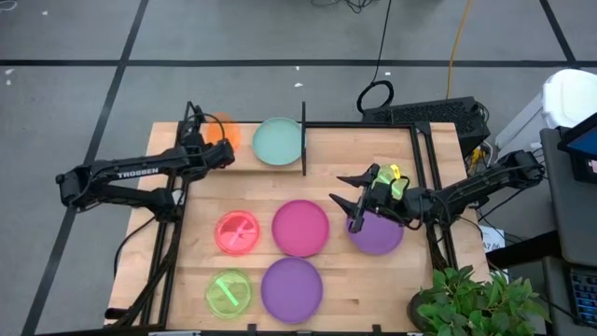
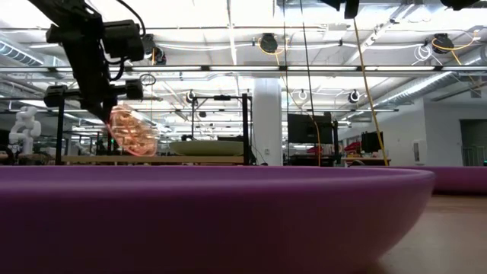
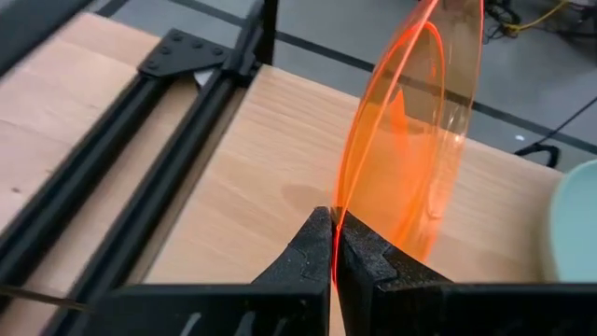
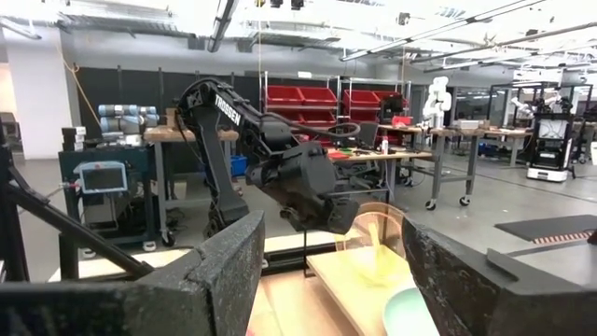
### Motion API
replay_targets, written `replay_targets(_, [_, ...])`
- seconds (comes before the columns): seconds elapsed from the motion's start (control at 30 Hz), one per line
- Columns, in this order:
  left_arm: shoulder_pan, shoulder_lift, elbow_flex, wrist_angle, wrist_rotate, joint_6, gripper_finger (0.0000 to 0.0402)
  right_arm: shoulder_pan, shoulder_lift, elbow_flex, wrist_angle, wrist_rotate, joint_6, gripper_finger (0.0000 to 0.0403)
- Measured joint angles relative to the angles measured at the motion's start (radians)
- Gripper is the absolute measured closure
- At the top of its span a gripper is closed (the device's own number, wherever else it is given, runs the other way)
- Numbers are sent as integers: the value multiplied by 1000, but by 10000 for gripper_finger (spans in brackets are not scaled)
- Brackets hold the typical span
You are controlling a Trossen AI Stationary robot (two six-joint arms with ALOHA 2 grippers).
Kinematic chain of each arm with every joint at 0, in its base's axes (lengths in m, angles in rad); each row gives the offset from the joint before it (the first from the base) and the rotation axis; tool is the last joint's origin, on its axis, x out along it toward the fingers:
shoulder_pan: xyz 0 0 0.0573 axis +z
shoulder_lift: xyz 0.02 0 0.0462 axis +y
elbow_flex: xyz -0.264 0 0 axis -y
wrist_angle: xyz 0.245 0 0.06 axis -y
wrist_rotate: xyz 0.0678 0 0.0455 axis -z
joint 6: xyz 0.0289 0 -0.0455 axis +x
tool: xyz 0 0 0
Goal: Place and stack plates onto a shelf
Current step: Put the transparent orange plate on the shelf
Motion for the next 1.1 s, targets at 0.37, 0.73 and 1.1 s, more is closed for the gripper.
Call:
replay_targets(0.37, [-25,12,0,1,-28,-7,365,0,0,0,-59,0,-55,167])
replay_targets(0.73, [-25,16,0,-39,-26,-22,335,0,0,0,-51,-2,-57,167])
replay_targets(1.1, [-81,12,0,-42,3,299,334,0,0,0,-79,0,-52,167])
